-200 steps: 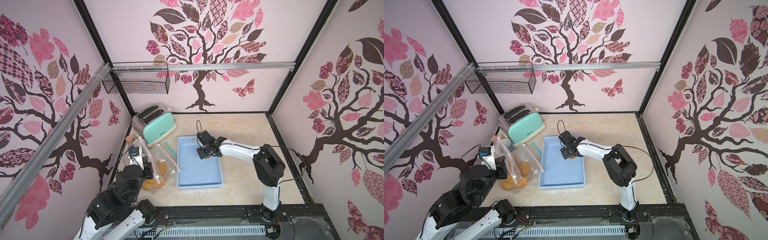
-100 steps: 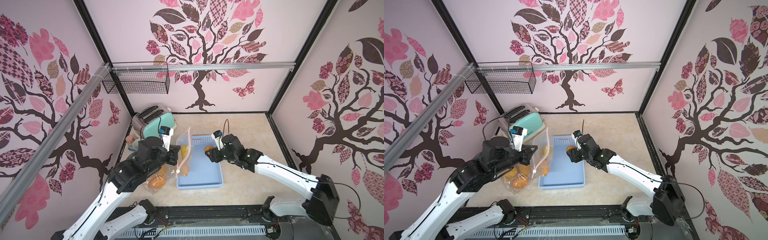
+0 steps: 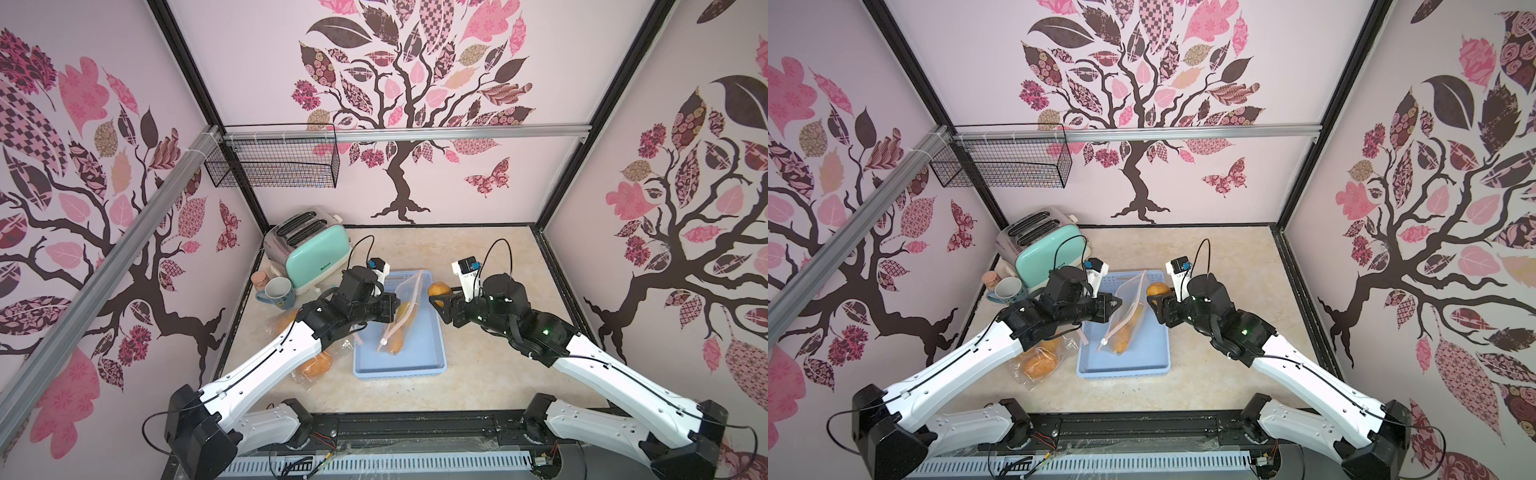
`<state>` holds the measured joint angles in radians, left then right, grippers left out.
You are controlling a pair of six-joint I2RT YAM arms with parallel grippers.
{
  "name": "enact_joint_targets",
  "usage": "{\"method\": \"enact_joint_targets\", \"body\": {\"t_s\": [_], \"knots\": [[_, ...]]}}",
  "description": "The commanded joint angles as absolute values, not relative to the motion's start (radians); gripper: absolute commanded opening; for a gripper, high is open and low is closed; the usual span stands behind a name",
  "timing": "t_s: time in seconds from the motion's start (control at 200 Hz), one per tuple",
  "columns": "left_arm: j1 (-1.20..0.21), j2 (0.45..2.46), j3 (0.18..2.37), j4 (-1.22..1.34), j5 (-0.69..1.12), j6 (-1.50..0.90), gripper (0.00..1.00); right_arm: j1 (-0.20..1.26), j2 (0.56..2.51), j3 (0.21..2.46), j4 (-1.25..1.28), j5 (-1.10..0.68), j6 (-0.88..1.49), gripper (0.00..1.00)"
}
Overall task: Put the potatoes into a zipper bag and zip it
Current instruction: Place the potato into the zipper food storage bag.
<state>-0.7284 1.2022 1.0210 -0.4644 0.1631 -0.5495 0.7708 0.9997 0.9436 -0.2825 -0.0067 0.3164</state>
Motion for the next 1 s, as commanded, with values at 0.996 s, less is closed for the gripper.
{"method": "enact_joint_targets", "body": {"t_s": [0.996], "knots": [[-0.662,1.378,0.77,-0.059,0.345,-0.74,0.0,0.762,1.398,0.836,0.326,0.02,0.484,0.58]]}}
